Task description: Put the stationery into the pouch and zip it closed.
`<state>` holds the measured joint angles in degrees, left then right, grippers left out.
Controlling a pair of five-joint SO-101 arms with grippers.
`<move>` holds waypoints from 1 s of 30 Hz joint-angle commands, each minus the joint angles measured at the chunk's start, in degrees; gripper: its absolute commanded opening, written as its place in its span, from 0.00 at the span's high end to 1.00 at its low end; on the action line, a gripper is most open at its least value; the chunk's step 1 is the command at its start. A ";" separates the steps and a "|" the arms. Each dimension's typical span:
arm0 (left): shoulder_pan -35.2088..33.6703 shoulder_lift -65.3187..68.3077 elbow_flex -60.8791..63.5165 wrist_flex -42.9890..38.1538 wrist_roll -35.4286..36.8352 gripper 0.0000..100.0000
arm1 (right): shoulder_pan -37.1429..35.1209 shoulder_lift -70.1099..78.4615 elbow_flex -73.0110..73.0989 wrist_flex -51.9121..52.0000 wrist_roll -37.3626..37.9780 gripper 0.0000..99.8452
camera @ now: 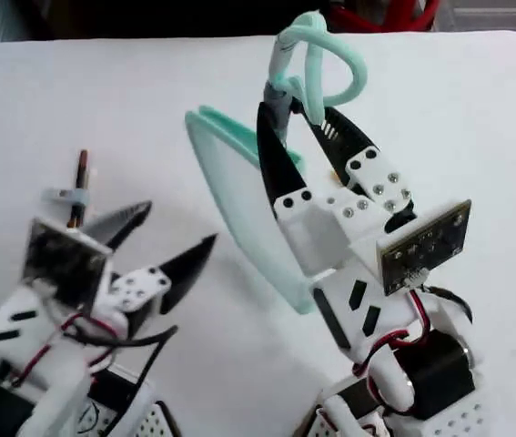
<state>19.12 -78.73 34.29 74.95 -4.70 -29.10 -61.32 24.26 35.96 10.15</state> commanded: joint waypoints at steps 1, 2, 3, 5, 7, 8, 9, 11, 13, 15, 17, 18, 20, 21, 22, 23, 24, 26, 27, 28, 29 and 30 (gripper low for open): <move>5.05 -2.68 8.35 -5.98 10.20 0.64 | -0.40 1.45 -3.25 1.54 -0.62 0.98; 5.05 -2.86 9.49 -6.95 12.40 0.63 | -1.45 1.54 -3.25 1.71 -0.62 0.98; 5.05 -2.86 10.90 -8.09 13.80 0.62 | -2.68 1.71 -3.25 1.63 -0.62 0.98; 5.05 -2.95 15.03 -11.43 13.89 0.61 | -4.79 2.15 -3.52 0.13 -0.53 0.98; 5.05 -3.12 19.16 -15.74 13.98 0.61 | -6.11 3.74 -3.25 -3.12 -0.18 0.98; 5.05 -3.12 20.92 -17.93 13.98 0.61 | -6.29 4.97 -3.34 -4.00 -0.18 0.98; 4.18 -3.12 22.24 -19.87 13.98 0.61 | -6.37 6.46 -3.43 -4.35 -0.35 0.98; 0.40 -3.12 24.62 -24.00 13.98 0.61 | -6.46 9.10 -3.52 -4.44 -0.53 0.98; -5.41 -3.12 26.81 -28.66 13.89 0.61 | -6.55 10.77 -3.25 -4.35 -0.53 0.98; -12.26 -3.03 29.45 -33.85 13.27 0.61 | -6.55 11.12 -3.34 -4.44 -0.53 0.98; -17.89 -2.95 32.88 -39.21 8.97 0.61 | -6.81 10.68 -3.60 -4.53 -0.62 0.98; -19.82 -2.95 34.64 -41.58 6.95 0.61 | -7.60 9.89 -3.60 -4.62 -0.62 0.98; -22.55 -2.95 37.89 -45.71 5.10 0.61 | -9.80 8.04 -3.52 -4.18 -0.18 0.98; -23.43 -2.95 39.12 -47.30 4.92 0.61 | -10.95 7.16 -3.52 -4.18 -0.09 0.98; -24.22 -2.95 40.09 -48.26 4.84 0.61 | -11.65 6.37 -3.52 -4.26 -0.09 0.98; -25.01 -2.95 40.53 -48.62 4.92 0.61 | -12.00 5.85 -3.60 -4.53 -0.09 0.98; -25.45 -2.95 40.70 -48.70 4.92 0.61 | -12.09 5.58 -3.60 -4.53 -0.09 0.98; -25.45 -2.95 40.79 -48.44 5.01 0.61 | -12.18 5.58 -3.43 -4.53 -0.09 0.98; -24.75 -3.12 40.79 -47.47 5.01 0.61 | -12.18 6.20 -3.25 -4.53 -0.26 0.98; -23.78 -3.21 40.44 -46.07 5.01 0.61 | -12.18 7.08 -3.25 -4.35 -0.35 0.98; -22.90 -3.30 40.09 -44.57 5.01 0.61 | -12.09 8.04 -3.16 -4.26 -0.35 0.98; -22.37 -3.30 39.47 -43.16 5.01 0.61 | -12.00 9.27 -3.16 -4.18 -0.35 0.98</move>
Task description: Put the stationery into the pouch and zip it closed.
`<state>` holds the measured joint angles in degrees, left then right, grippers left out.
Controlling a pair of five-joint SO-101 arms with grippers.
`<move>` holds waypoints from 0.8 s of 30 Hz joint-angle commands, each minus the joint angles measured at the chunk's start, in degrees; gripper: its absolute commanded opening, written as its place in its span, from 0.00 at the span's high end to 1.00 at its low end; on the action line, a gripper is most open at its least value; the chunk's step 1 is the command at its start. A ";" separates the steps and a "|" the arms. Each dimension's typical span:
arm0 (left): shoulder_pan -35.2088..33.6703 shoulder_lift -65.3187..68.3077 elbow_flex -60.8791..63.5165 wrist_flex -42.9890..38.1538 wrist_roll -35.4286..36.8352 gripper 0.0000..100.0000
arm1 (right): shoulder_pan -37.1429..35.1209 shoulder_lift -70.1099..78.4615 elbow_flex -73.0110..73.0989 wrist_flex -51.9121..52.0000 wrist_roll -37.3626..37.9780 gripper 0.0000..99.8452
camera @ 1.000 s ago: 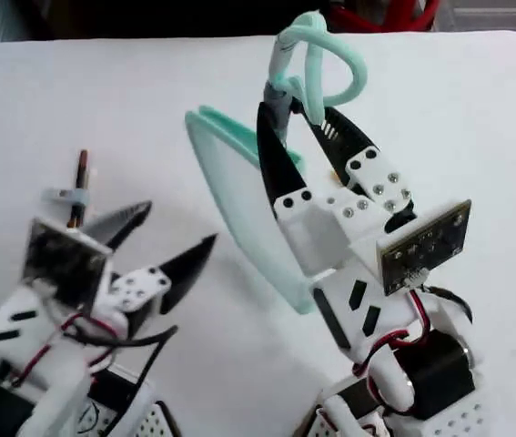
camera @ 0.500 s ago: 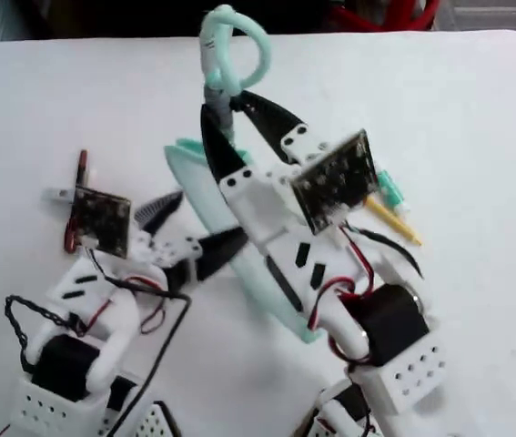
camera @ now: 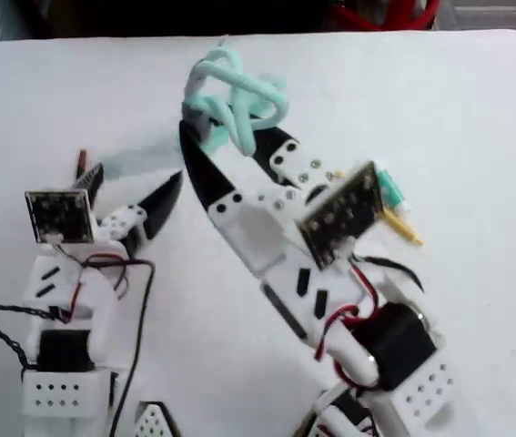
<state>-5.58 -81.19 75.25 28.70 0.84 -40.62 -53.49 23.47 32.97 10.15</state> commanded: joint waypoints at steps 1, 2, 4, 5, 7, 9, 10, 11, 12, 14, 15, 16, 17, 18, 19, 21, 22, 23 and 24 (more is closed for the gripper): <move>2.68 -0.84 -1.93 4.48 -0.53 0.61 | -0.40 2.51 -2.37 -1.19 -0.35 0.98; 3.03 -0.84 -2.11 5.01 -0.53 0.61 | -0.31 3.47 -2.37 -1.19 -0.44 0.98; 4.79 -0.84 -2.11 4.66 -0.97 0.61 | -0.31 4.79 -2.37 -0.84 -0.44 0.98; 5.93 -0.84 -2.20 4.22 -1.05 0.61 | -0.57 5.23 -2.37 -0.13 -0.44 0.98; 8.84 -0.84 -2.29 2.99 -2.81 0.61 | -0.66 5.49 -2.37 0.92 -0.53 0.98; 11.30 -1.89 -3.60 3.25 -6.86 0.61 | -0.66 5.49 -2.37 1.89 -0.53 0.98; 12.35 -2.95 -4.57 4.48 -8.18 0.61 | -0.57 5.41 -2.37 2.51 -0.53 0.98; 13.32 -4.35 -5.80 6.33 -9.41 0.61 | -0.57 5.41 -2.55 3.12 -0.18 0.98; 14.02 -6.02 -7.21 8.53 -10.55 0.61 | -0.48 5.41 -2.73 3.74 -0.09 0.98; 14.90 -10.15 -9.93 13.71 -14.68 0.61 | -0.48 5.41 -2.73 4.09 -0.09 0.98; 15.69 -12.26 -11.08 16.35 -16.44 0.61 | -0.40 5.41 -2.73 3.74 -0.09 0.98; 16.84 -14.29 -11.78 18.99 -18.02 0.61 | -0.57 5.49 -2.90 3.47 -0.09 0.98; 18.33 -16.40 -11.96 21.01 -18.90 0.61 | -0.66 5.76 -3.25 2.86 -0.09 0.98; 19.91 -18.07 -11.69 22.33 -19.25 0.61 | -0.75 6.02 -3.78 2.51 -0.35 0.98; 21.49 -19.47 -11.52 23.21 -19.08 0.61 | -1.10 6.29 -4.40 2.33 -0.53 0.98; 23.08 -21.05 -10.46 23.21 -19.08 0.62 | -2.95 7.16 -6.51 2.95 -0.53 0.98; 22.99 -21.23 -10.37 23.12 -19.08 0.64 | -3.56 7.60 -7.74 4.00 -0.53 0.98; 22.29 -21.23 -10.20 22.59 -19.08 0.65 | -4.09 7.87 -8.88 5.32 -0.53 0.98; 21.14 -21.32 -9.93 21.63 -19.16 0.66 | -4.53 7.96 -9.93 6.73 -0.53 0.98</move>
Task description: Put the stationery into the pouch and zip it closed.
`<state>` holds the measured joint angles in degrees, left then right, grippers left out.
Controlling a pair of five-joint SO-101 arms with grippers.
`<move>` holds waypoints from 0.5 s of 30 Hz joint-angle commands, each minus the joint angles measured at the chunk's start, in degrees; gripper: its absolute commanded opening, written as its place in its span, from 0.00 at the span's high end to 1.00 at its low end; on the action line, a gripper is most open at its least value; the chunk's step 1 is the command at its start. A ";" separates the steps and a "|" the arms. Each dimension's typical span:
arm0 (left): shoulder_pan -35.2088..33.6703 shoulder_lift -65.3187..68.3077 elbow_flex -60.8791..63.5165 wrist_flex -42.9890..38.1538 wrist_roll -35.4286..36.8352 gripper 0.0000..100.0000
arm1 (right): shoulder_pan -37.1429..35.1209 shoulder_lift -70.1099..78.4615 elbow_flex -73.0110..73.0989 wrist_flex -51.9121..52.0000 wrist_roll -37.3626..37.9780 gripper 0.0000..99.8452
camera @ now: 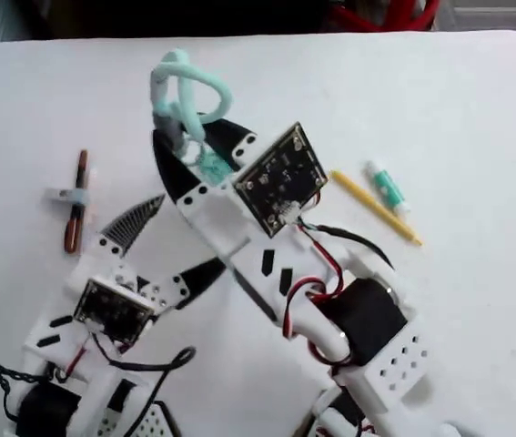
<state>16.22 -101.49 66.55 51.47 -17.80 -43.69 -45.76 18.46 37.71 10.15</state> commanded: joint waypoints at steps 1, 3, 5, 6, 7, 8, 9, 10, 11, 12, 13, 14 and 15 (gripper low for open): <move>-2.42 -1.01 -1.14 -2.02 -0.53 0.66 | -1.71 0.22 -5.98 3.56 -0.53 0.98; -5.67 -1.19 -1.32 -2.99 -0.53 0.66 | -2.07 0.13 -8.18 6.99 -0.62 0.98; -6.99 -1.19 -2.11 -2.90 -0.53 0.66 | -3.38 0.31 -11.08 10.77 -0.62 0.98; -6.55 -1.19 -2.29 -2.73 -0.53 0.66 | -4.44 0.57 -12.48 12.26 -0.62 0.98; -5.58 -1.01 -2.37 -2.64 -0.44 0.65 | -5.23 0.66 -13.36 13.32 -0.62 0.98; -4.00 -0.92 -2.46 -2.64 -0.44 0.64 | -6.02 0.66 -13.89 14.02 -0.62 0.98; -2.77 -0.92 -2.46 -2.64 -0.44 0.63 | -6.81 0.66 -14.24 14.29 -0.62 0.98; -2.07 -0.92 -2.46 -2.64 -0.44 0.64 | -7.08 0.48 -14.33 14.29 -0.53 0.98; -2.07 -0.92 -2.64 -2.64 -0.44 0.64 | -7.16 0.31 -14.33 14.29 -0.44 0.98; -2.42 -0.92 -2.64 -2.64 -0.44 0.64 | -6.99 0.22 -14.33 14.46 -0.44 0.98; -3.21 -0.92 -2.64 -2.64 -0.44 0.64 | -6.64 0.22 -14.33 15.16 -0.44 0.98; -4.26 -1.10 -2.55 -2.64 -0.44 0.64 | -6.64 0.31 -14.33 15.87 -0.44 0.98; -5.05 -1.10 -2.46 -2.64 -0.44 0.64 | -6.64 0.57 -14.33 16.40 -0.44 0.98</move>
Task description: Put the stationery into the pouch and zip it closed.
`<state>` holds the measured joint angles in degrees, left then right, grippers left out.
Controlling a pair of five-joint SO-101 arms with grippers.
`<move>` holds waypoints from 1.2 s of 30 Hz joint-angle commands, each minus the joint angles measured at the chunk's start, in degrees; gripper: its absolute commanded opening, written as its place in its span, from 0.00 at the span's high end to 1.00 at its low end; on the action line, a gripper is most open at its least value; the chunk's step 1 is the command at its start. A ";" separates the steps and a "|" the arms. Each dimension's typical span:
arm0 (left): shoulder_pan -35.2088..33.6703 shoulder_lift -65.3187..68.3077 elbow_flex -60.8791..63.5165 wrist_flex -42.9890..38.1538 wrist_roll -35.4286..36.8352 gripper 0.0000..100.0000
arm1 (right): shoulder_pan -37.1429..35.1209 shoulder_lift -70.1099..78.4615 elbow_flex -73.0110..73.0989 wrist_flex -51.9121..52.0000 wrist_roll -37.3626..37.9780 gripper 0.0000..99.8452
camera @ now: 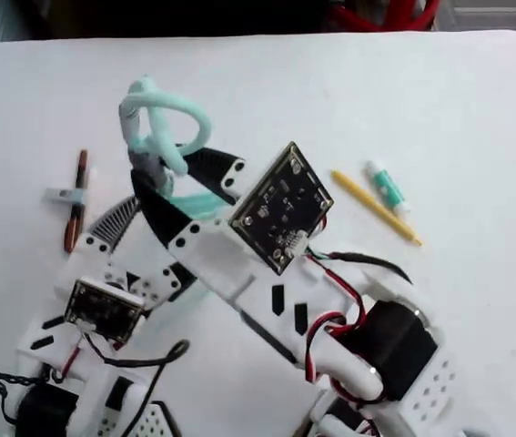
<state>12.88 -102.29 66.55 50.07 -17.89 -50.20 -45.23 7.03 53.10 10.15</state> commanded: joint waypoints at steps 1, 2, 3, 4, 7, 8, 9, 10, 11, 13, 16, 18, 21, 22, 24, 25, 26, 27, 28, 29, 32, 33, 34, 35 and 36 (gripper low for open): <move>-1.98 -0.31 -2.37 -1.23 -0.35 0.64 | -0.13 0.13 -2.90 1.36 -0.53 0.98; -2.33 -0.31 -2.37 -1.23 -0.53 0.64 | -0.13 0.13 -2.90 1.45 -0.53 0.98; -2.42 -0.22 -2.29 -1.05 -0.70 0.64 | -0.22 -0.13 -2.90 1.45 -0.44 0.98; -2.42 -0.13 -2.29 -0.26 -0.79 0.64 | -0.22 -0.40 -2.90 1.45 -0.26 0.98; -1.89 -0.13 -2.37 2.29 -2.55 0.64 | -0.22 -0.31 -3.34 3.82 -0.09 0.98; -1.63 -0.13 -2.37 2.99 -3.96 0.64 | -0.22 -0.04 -3.43 4.53 -0.09 0.98; -0.84 -0.13 -2.37 4.04 -5.45 0.64 | -0.22 0.04 -3.52 4.79 0.00 0.98; -0.31 -0.13 -2.37 5.27 -6.77 0.65 | -0.13 0.04 -3.52 4.79 0.00 0.98; 0.04 -0.13 -2.37 6.86 -7.65 0.65 | 0.04 -0.22 -3.69 4.79 0.00 0.98; 0.13 -0.40 -2.37 10.37 -7.74 0.65 | 0.04 -0.48 -4.04 4.70 0.18 0.98; -0.22 -0.40 -2.90 13.27 -8.00 0.65 | 0.04 -0.66 -4.48 4.70 2.64 0.98; -0.22 -0.40 -3.87 13.98 -7.91 0.65 | 0.13 -0.66 -4.48 4.70 3.08 0.98; -0.22 -0.40 -6.77 16.26 -7.74 0.69 | 1.27 -0.75 -4.40 4.79 3.08 0.98; -0.13 -0.40 -8.09 17.05 -7.74 0.73 | 1.98 -0.75 -4.40 4.88 2.81 0.98; 0.22 -0.40 -10.11 17.32 -7.74 0.86 | 2.59 -0.40 -4.22 5.05 2.73 0.98; 0.31 -0.40 -10.64 17.14 -8.00 0.94 | 2.59 -0.48 -3.60 4.97 2.73 0.98; 0.75 -0.40 -10.55 16.62 -8.09 0.99 | 2.51 -0.84 -2.73 4.70 2.73 0.98; 1.89 -0.40 -10.02 16.44 -8.09 0.97 | 2.42 -0.92 -2.29 4.70 2.73 0.98; 3.12 -0.40 -9.32 16.53 -8.00 0.93 | 2.42 -0.92 -2.02 4.70 2.73 0.98; 4.18 -0.40 -8.35 16.53 -7.82 0.92 | 2.42 -0.92 -1.85 4.70 2.73 0.98; 5.85 -0.40 -6.42 16.18 -7.74 0.97 | 2.59 -0.92 -1.76 4.70 2.73 0.98; 5.93 -0.40 -6.24 16.09 -7.82 0.98 | 2.68 -0.92 -1.76 4.70 2.73 0.98; 5.58 -0.40 -6.24 16.09 -7.82 0.97 | 2.68 -0.92 -1.76 4.70 2.99 0.98; 5.41 -0.40 -6.24 15.65 -7.82 0.98 | 2.77 -0.92 -1.76 4.79 3.08 0.98; 5.41 -0.40 -6.15 14.68 -7.74 0.98 | 2.77 -0.92 -1.58 4.88 3.16 0.98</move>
<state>17.80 -102.46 60.57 67.03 -25.45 -48.09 -45.32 5.71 57.67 12.62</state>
